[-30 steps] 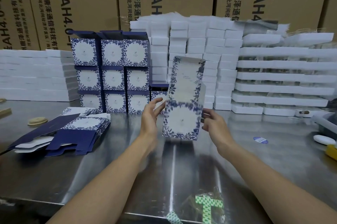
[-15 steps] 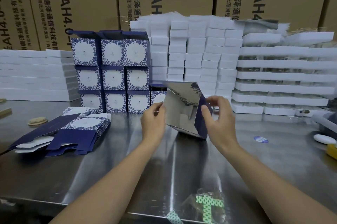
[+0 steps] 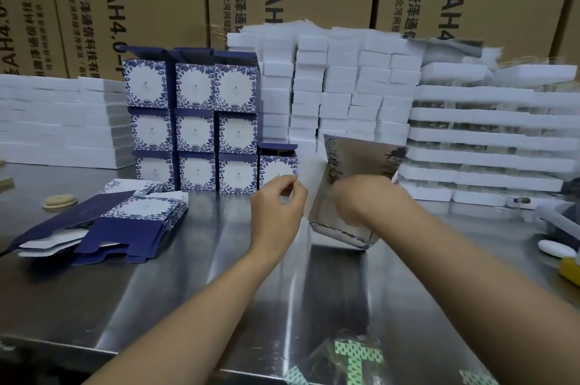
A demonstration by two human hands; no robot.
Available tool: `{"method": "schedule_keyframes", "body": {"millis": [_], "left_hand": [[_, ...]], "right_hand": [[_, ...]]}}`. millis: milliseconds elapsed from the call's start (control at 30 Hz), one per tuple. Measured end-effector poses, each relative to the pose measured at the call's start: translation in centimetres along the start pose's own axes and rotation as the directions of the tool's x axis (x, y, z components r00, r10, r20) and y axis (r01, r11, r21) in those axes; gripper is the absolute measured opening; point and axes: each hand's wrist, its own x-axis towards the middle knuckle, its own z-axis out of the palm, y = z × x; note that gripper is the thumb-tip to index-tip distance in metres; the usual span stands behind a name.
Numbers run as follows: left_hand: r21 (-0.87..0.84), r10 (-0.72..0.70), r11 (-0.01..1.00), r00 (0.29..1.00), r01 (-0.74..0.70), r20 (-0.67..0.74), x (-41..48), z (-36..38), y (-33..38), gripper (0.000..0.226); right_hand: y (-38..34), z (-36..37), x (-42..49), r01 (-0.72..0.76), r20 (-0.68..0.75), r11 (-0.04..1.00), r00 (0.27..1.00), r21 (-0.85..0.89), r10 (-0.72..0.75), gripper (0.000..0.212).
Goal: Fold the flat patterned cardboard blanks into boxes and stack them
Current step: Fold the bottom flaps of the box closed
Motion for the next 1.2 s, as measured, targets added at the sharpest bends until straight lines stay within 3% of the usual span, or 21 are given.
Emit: {"method": "schedule_keyframes", "body": {"millis": [67,200,233,333,433,500,567,667,800,900,967,1033,1100,1200], "left_hand": [[-0.025,0.039,0.999,0.999,-0.039,0.001,-0.1,0.1,0.3,0.024],[-0.019,0.08,0.997,0.997,-0.08,0.015,-0.6,0.7,0.4,0.019],[-0.027,0.058,0.998,0.998,-0.057,0.028,-0.7,0.8,0.4,0.018],[-0.084,-0.039,0.996,0.999,0.04,0.014,-0.8,0.9,0.4,0.019],[-0.015,-0.048,0.999,0.998,0.047,-0.034,-0.5,0.5,0.1,0.021],[-0.031,-0.072,0.997,0.996,0.071,-0.049,-0.4,0.4,0.1,0.018],[-0.056,-0.071,0.996,0.997,0.069,-0.031,-0.4,0.3,0.4,0.017],[-0.107,-0.101,0.989,0.994,0.105,0.043,-0.6,0.6,0.7,0.03],[-0.212,-0.357,0.905,0.93,0.368,0.093,0.0,0.8,-0.1,0.016],[-0.321,-0.517,0.77,0.834,0.551,0.192,0.4,0.1,-0.4,0.044],[-0.372,-0.534,0.714,0.805,0.594,0.26,0.4,-0.3,-0.4,0.054],[-0.362,-0.547,0.688,0.777,0.629,0.311,0.4,-0.5,-0.1,0.06],[-0.339,-0.549,0.701,0.778,0.627,0.305,0.4,-0.5,-0.1,0.062],[-0.286,-0.506,0.77,0.819,0.571,0.271,0.6,-0.4,-0.2,0.065]], "right_hand": [[0.3,0.6,1.3,0.048,0.184,0.994,0.983,-0.099,-0.029,0.012],[0.7,3.3,3.8,0.026,0.181,0.997,0.983,-0.072,-0.012,0.037],[0.8,3.8,4.3,0.042,0.147,0.998,0.989,-0.056,-0.033,0.038],[1.2,3.7,5.1,0.077,-0.055,0.975,0.996,0.208,-0.067,0.037],[1.7,2.3,4.5,0.146,-0.223,0.928,0.972,0.343,-0.071,0.033],[1.7,1.6,3.9,0.187,-0.349,0.846,0.937,0.499,-0.001,0.033],[1.8,1.4,3.6,0.247,-0.439,0.674,0.889,0.697,0.129,0.03],[1.6,1.4,3.4,0.295,-0.387,0.433,0.912,0.852,0.14,0.033],[0.8,2.9,4.0,0.295,-0.387,0.424,0.91,0.856,0.149,0.023],[0.4,3.6,4.3,0.292,-0.379,0.378,0.907,0.879,0.181,0.027],[-0.1,3.8,4.2,0.309,-0.354,0.253,0.922,0.917,0.156,0.03],[-0.6,4.1,4.2,0.326,-0.356,0.213,0.926,0.921,0.123,0.035],[-1.0,4.5,4.5,0.344,-0.373,0.227,0.923,0.911,0.098,0.041],[-1.7,4.8,4.7,0.321,-0.321,0.096,0.947,0.942,-0.015,0.042]]}}
